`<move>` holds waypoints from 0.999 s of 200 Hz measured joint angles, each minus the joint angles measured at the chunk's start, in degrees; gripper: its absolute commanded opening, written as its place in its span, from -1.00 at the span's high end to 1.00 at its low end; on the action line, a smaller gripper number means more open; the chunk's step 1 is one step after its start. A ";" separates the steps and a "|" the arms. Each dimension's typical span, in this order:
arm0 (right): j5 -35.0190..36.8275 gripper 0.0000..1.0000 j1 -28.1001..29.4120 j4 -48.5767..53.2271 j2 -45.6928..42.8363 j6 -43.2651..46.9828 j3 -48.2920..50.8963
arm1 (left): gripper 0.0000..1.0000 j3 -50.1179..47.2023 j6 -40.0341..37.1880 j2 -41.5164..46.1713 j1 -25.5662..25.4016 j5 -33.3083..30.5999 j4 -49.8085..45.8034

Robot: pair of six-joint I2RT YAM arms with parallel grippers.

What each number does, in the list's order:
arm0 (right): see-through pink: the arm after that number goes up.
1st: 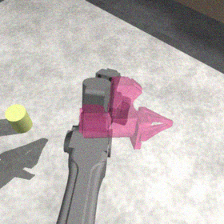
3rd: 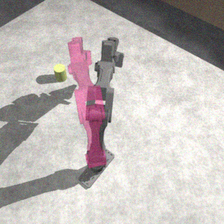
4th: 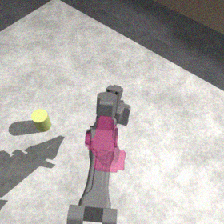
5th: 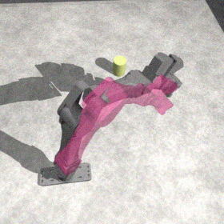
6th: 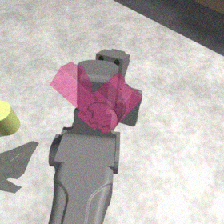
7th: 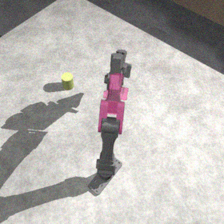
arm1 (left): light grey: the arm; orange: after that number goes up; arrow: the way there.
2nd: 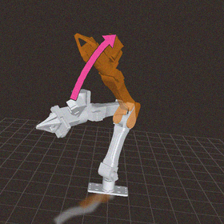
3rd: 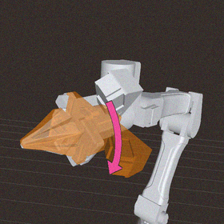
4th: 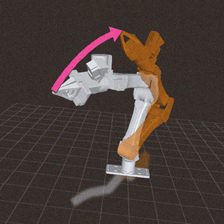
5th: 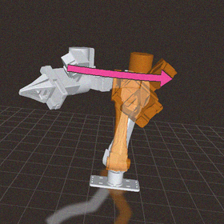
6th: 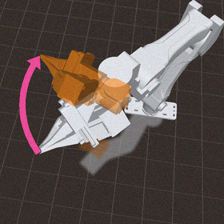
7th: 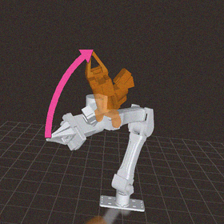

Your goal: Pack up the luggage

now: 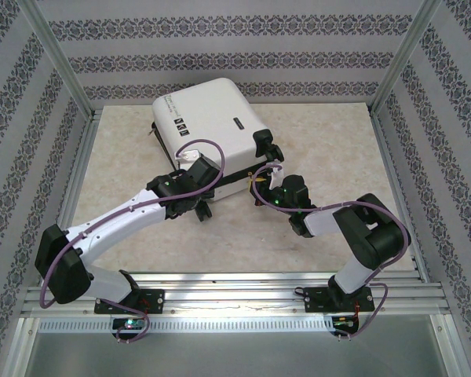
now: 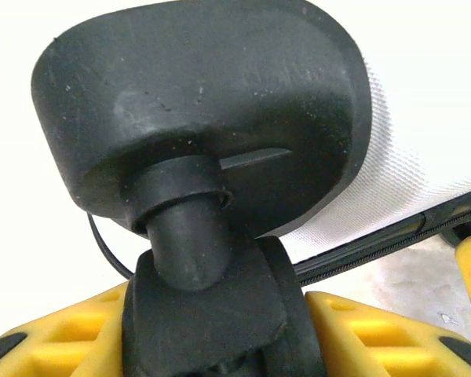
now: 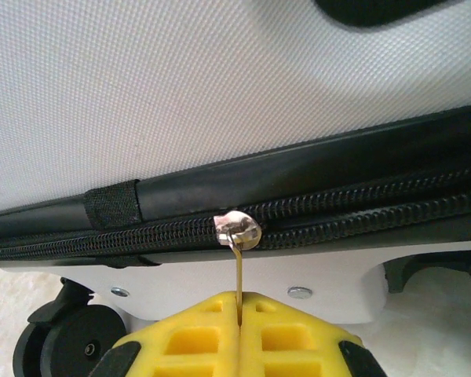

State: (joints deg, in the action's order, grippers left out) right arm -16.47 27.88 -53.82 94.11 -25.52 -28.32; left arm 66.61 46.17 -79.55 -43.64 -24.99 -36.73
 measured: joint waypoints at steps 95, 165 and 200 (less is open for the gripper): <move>0.20 1.00 -0.61 2.05 -1.60 2.05 0.57 | 0.34 -8.39 -0.90 8.15 3.87 1.16 6.60; 7.10 1.00 1.18 3.06 -2.69 3.21 1.57 | 0.38 -9.64 -4.94 10.64 6.99 1.75 5.42; 12.04 1.00 2.47 3.32 -3.06 3.63 1.99 | 0.36 -10.19 -8.63 12.37 9.62 3.10 4.33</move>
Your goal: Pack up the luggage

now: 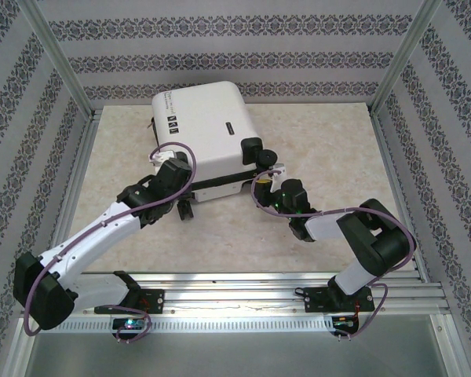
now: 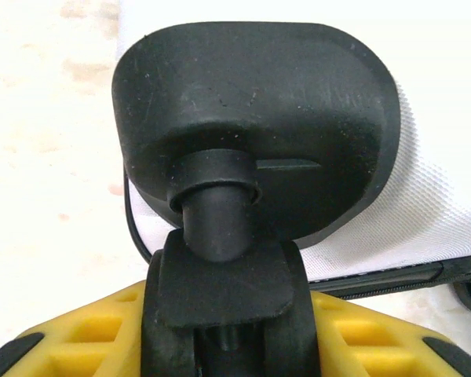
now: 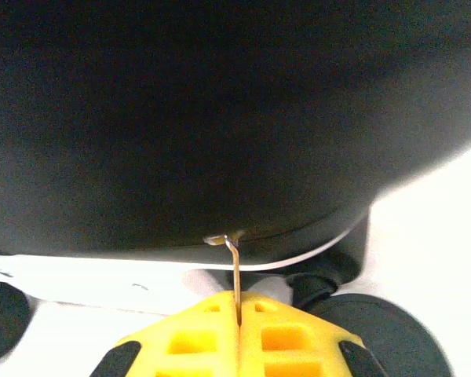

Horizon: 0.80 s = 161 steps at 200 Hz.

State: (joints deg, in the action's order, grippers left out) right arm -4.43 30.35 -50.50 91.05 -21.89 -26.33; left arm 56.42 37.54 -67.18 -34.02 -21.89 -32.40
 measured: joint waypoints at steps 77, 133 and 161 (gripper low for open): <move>-4.83 1.00 1.73 1.01 -0.37 -0.17 -0.13 | 0.38 -1.62 -9.16 3.78 13.31 10.29 0.26; -8.13 1.00 2.82 1.14 -0.92 1.11 -0.15 | 0.21 -2.73 -15.41 5.22 21.27 20.00 1.90; -8.13 1.00 2.80 1.46 -1.14 1.29 -0.15 | -0.04 -2.62 -15.91 5.22 22.03 21.75 1.90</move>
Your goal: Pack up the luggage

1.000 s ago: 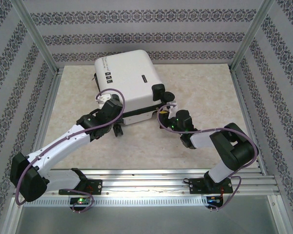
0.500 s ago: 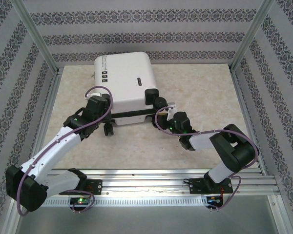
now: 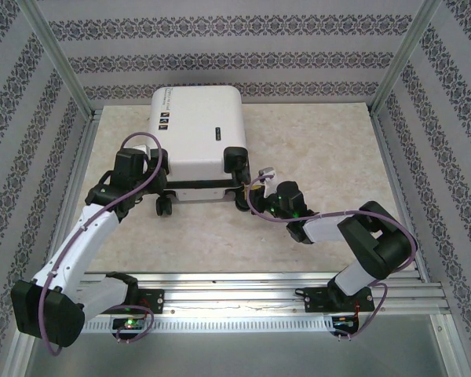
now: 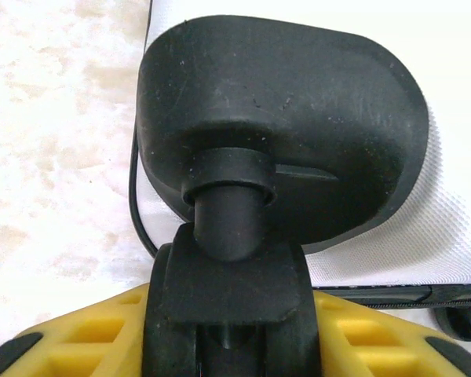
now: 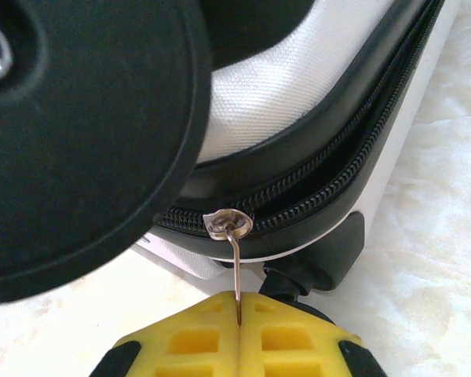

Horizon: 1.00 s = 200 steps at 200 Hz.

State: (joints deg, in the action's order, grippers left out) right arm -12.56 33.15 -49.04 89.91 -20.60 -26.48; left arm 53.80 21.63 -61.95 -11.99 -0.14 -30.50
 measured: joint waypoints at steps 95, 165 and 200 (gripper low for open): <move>-0.61 1.00 -0.04 0.11 0.15 0.00 -0.46 | -0.35 4.72 2.54 11.58 0.57 -2.54 -0.70; -3.65 1.00 -0.81 -1.20 1.81 -0.76 -1.22 | -0.36 -2.62 10.43 13.16 -13.33 -4.07 5.11; -5.29 1.00 -1.55 -1.73 2.19 -1.99 -1.31 | -0.36 -2.45 11.93 8.15 -23.30 -8.59 6.99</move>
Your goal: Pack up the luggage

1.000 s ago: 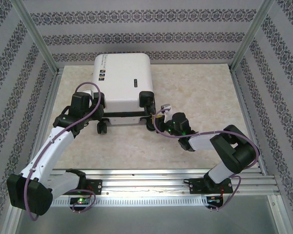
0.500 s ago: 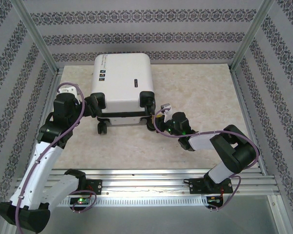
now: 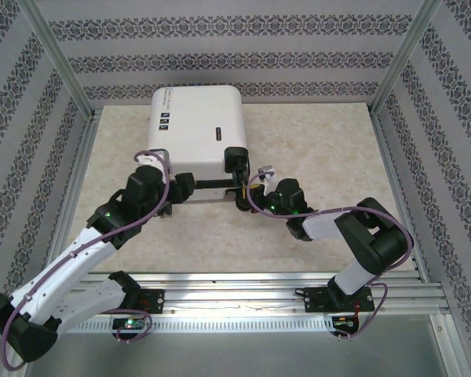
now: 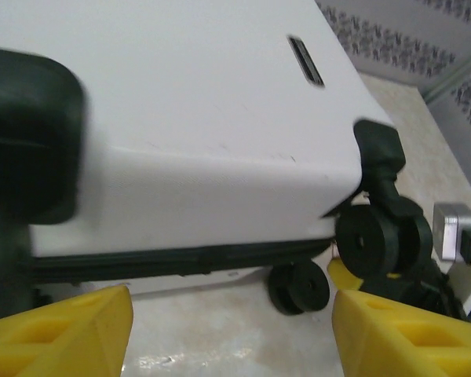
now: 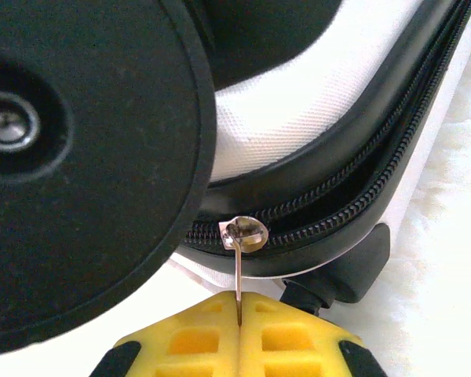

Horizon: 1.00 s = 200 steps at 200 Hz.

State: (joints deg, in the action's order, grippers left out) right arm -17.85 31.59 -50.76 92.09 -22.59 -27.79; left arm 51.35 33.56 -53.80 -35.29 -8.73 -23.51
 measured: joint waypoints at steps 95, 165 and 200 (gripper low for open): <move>-2.97 1.00 -1.51 -0.85 0.33 -2.58 0.00 | -0.41 9.22 -0.04 -18.86 -11.50 -2.27 2.93; -4.11 1.00 -1.99 -0.85 0.33 -2.78 0.00 | -0.42 18.29 -0.09 -30.77 -12.74 -1.88 3.37; -4.37 1.00 -2.23 -0.87 0.33 -2.75 0.04 | -0.38 23.15 -0.04 -36.11 -12.92 -3.26 1.25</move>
State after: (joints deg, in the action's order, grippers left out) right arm -22.22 29.36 -51.64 92.42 -25.34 -27.75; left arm 74.50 33.52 -89.91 -48.21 -11.99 -22.26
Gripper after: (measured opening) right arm 0.048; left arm 0.697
